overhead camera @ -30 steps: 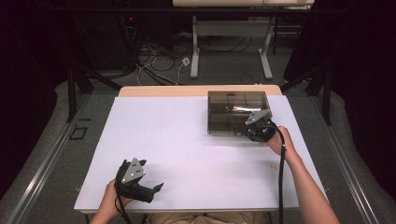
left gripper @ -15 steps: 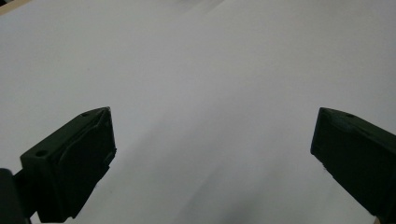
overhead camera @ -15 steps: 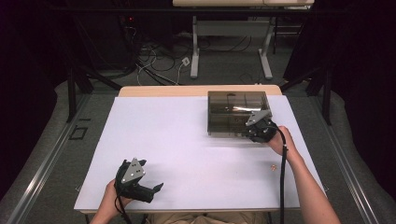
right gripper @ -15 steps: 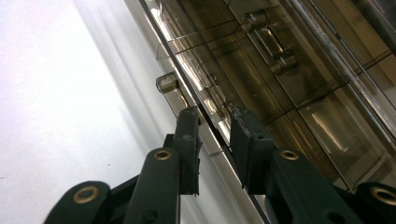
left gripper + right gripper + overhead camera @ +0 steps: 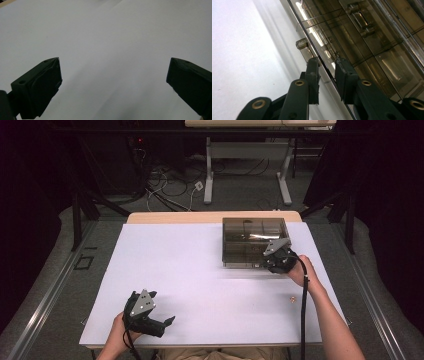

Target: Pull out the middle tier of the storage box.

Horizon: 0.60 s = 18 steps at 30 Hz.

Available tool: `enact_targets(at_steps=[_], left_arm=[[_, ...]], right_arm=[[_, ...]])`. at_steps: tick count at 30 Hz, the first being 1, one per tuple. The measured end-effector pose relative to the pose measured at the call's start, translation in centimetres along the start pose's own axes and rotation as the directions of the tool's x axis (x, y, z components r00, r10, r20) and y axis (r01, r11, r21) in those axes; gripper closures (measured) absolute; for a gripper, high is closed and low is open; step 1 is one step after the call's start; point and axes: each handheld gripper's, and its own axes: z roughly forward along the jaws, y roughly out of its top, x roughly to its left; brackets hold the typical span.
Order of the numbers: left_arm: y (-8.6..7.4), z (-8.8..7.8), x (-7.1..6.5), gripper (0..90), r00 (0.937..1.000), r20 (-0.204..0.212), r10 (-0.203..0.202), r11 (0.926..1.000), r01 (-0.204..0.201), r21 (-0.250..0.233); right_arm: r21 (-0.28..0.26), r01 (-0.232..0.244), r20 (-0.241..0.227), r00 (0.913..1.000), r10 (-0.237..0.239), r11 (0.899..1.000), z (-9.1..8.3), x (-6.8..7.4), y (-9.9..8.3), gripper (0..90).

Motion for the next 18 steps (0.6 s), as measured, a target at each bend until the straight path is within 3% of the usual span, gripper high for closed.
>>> enact_targets(at_steps=[18], left_arm=[[0.0,0.09,-0.01,0.1,1.0,-0.003,0.006,1.0,-0.006,-0.003]], right_arm=[[0.013,0.021,-0.013,0.9997,-0.021,1.0,-0.16,0.44,0.05,74.6]])
